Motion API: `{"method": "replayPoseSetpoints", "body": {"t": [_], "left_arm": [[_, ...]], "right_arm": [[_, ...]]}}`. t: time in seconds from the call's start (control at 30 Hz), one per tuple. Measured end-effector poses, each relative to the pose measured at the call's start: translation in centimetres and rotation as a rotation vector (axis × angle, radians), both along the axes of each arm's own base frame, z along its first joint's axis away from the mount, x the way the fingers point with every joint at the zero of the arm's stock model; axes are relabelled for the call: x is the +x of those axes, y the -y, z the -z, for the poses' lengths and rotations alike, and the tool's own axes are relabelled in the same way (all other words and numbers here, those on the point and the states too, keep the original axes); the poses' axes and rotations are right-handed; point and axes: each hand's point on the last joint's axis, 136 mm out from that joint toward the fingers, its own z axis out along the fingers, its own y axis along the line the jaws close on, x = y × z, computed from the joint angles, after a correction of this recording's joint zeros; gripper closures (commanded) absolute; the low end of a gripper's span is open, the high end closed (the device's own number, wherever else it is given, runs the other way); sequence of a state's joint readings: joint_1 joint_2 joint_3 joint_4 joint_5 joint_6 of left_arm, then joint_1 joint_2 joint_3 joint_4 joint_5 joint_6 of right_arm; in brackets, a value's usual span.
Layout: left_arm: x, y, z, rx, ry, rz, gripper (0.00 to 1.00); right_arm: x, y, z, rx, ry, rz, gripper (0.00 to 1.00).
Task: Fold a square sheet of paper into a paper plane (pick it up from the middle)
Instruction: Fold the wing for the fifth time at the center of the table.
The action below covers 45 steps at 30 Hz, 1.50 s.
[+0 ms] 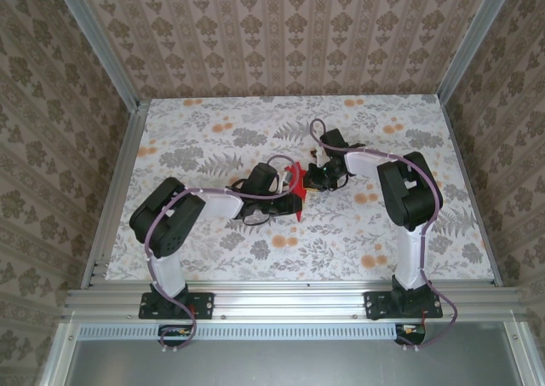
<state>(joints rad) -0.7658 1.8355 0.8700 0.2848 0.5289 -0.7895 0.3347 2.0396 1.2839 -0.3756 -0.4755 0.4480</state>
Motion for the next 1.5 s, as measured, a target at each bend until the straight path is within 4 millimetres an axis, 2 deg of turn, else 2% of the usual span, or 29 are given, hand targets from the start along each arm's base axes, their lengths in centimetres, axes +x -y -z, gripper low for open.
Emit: {"method": "replayPoseSetpoints", "body": {"t": [0.33, 1.0, 1.5], "left_arm": [[-0.4, 0.1, 1.2, 0.021, -0.018, 0.014, 0.72], [-0.4, 1.4, 0.7, 0.005, -0.009, 0.053, 0.7], [-0.7, 2.7, 1.4, 0.061, -0.004, 0.097, 0.7]], "right_arm": [[0.0, 0.0, 0.0, -0.001, -0.003, 0.0, 0.88], [0.0, 0.0, 0.0, -0.002, -0.007, 0.001, 0.88], [0.0, 0.0, 0.0, -0.005, -0.012, 0.002, 0.88]]}}
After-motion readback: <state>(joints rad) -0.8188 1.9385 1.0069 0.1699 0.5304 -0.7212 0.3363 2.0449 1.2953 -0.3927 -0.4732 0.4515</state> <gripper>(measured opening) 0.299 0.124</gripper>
